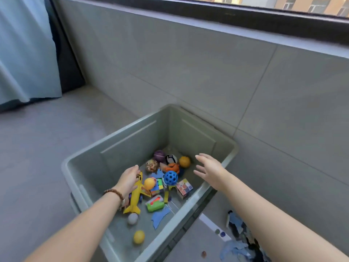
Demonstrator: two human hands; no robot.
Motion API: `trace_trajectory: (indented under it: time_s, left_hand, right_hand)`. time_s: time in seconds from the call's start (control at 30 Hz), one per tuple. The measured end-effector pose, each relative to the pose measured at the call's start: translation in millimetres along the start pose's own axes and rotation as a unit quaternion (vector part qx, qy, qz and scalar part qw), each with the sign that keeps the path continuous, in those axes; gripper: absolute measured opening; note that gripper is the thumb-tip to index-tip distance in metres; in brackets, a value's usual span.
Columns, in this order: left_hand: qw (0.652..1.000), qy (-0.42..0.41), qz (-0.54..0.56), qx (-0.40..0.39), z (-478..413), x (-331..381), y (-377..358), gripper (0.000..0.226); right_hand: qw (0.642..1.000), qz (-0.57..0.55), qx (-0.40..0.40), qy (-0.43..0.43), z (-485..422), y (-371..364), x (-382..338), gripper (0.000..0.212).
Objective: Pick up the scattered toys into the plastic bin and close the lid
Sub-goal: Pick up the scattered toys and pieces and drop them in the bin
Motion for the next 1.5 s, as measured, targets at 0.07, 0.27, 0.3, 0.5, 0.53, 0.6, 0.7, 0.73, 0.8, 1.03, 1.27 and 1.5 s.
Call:
trace_trajectory:
  time_s: [0.07, 0.27, 0.3, 0.5, 0.53, 0.6, 0.7, 0.73, 0.8, 1.03, 1.27, 1.5]
  left_hand:
    - [0.997, -0.050, -0.049, 0.028, 5.3, 8.3, -3.7, 0.039]
    - [0.966, -0.205, -0.158, -0.004, 48.4, 49.9, -42.3, 0.034]
    - [0.956, -0.233, -0.176, -0.017, 57.7, 57.3, -53.4, 0.034]
    - [0.867, -0.394, -0.296, -0.072, 127.7, 86.2, -148.2, 0.040]
    - [0.850, -0.413, -0.317, -0.083, 140.6, 86.3, -166.4, 0.043]
    - [0.820, -0.443, -0.349, -0.102, 163.2, 80.9, -201.7, 0.048]
    - [0.778, -0.466, -0.398, -0.137, 188.9, 57.1, -253.5, 0.053]
    - [0.772, -0.455, -0.415, -0.157, 194.5, 43.9, -270.5, 0.055]
    - [0.763, -0.426, -0.448, -0.190, 201.6, 14.3, -302.6, 0.057]
    - [0.748, -0.301, -0.510, -0.298, 212.6, -91.6, -394.3, 0.068]
    - [0.716, -0.273, -0.521, -0.377, 231.2, -180.6, -476.5, 0.066]
    - [0.742, -0.225, -0.470, -0.422, 240.5, -240.2, -534.6, 0.046]
  right_hand:
    - [0.999, 0.029, 0.005, 0.030, 1.1, 7.6, -3.8, 0.053]
    - [0.977, 0.142, 0.071, 0.140, 18.2, 65.7, -27.2, 0.060]
    - [0.968, 0.179, 0.082, 0.157, 24.2, 80.6, -30.9, 0.060]
    - [0.935, 0.282, 0.142, 0.164, 65.6, 191.7, -30.2, 0.064]
    - [0.932, 0.288, 0.153, 0.160, 71.2, 212.8, -26.2, 0.064]
    - [0.928, 0.296, 0.174, 0.148, 81.7, 255.8, -14.8, 0.064]
    - [0.922, 0.307, 0.204, 0.118, 96.0, 324.1, 10.0, 0.064]
    - [0.921, 0.307, 0.214, 0.106, 98.4, 347.9, 20.9, 0.065]
    - [0.919, 0.306, 0.238, 0.076, 104.9, 393.5, 43.9, 0.068]
    - [0.921, 0.224, 0.316, -0.025, 118.7, 509.4, 131.4, 0.076]
    - [0.928, 0.104, 0.346, -0.092, 102.0, 577.3, 226.4, 0.068]
    - [0.915, 0.046, 0.380, -0.127, 71.0, 611.8, 275.2, 0.082]
Point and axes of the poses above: each hand's wrist, its own z-axis away from the middle knuckle, its own y-axis out of the back of the hand, x = y × z, the point moved 5 cm from there along -z, towards the middle knuckle, and after that the axes turned 7 degrees about x, right-handed, at the moved point
